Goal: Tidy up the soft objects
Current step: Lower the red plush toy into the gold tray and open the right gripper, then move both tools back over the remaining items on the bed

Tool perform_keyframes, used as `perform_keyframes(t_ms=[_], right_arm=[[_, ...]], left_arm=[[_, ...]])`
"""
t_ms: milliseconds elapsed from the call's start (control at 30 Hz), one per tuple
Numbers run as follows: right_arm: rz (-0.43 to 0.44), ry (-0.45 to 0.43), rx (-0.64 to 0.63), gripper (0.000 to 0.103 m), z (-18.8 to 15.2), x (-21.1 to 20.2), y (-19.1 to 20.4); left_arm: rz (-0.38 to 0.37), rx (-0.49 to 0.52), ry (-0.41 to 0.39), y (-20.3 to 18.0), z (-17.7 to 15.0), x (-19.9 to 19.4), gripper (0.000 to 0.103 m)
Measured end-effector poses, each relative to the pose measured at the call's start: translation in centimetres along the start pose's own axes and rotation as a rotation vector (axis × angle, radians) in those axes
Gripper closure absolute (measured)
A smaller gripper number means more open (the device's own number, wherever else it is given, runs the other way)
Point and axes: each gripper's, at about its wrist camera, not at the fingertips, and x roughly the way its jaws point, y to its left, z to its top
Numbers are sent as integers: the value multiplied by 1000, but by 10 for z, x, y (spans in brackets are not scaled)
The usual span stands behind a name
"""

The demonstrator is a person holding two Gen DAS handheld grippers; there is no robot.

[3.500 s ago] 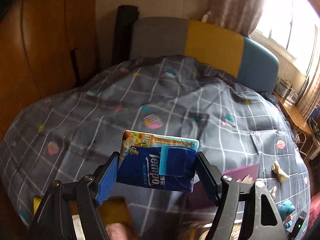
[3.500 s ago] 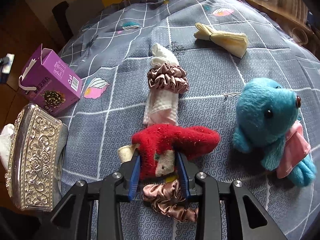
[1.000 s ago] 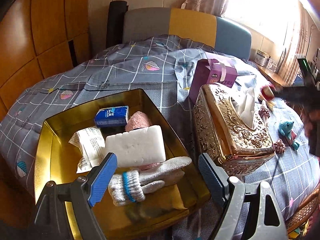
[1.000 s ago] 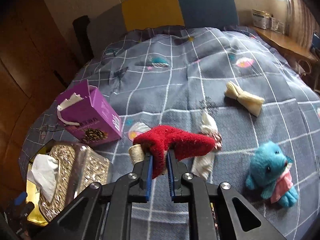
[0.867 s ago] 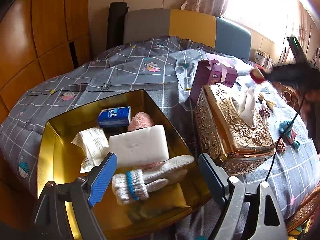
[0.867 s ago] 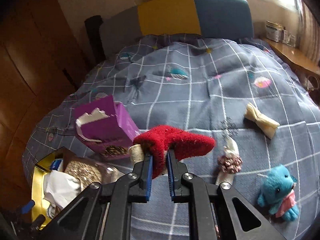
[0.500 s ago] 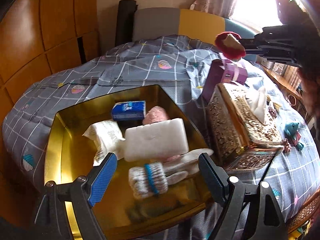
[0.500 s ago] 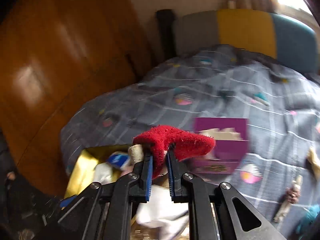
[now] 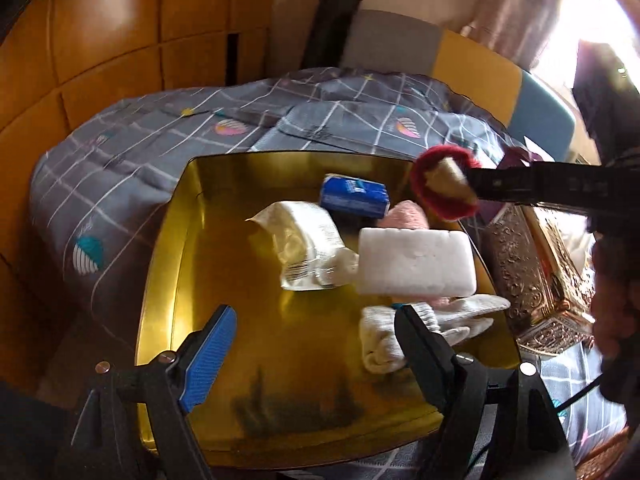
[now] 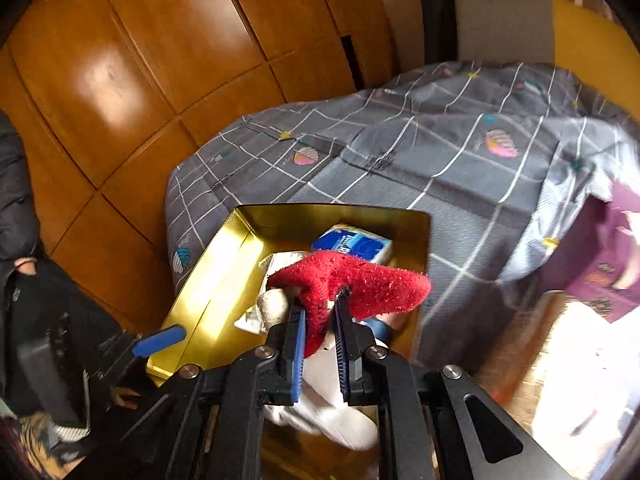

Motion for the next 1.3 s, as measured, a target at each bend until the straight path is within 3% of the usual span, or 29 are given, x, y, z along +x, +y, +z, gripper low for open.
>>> perform_keyframes(t_ms=[133, 367, 533, 900, 1300], right_arm=[[4, 25, 23, 79, 4, 28, 7], [0, 20, 55, 50, -2, 35, 7], [-17, -36, 49, 48, -12, 9, 5], [-182, -168, -8, 37, -45, -52, 0], [-305, -294, 92, 31, -77, -128, -45]], left_arm=[[-12, -1, 3, 3, -3, 0, 21], [-21, 2, 14, 2, -6, 4, 25], [-9, 27, 3, -5, -6, 0, 25], [-20, 90, -45, -26, -1, -18, 25], [-63, 208, -84, -64, -2, -34, 25]])
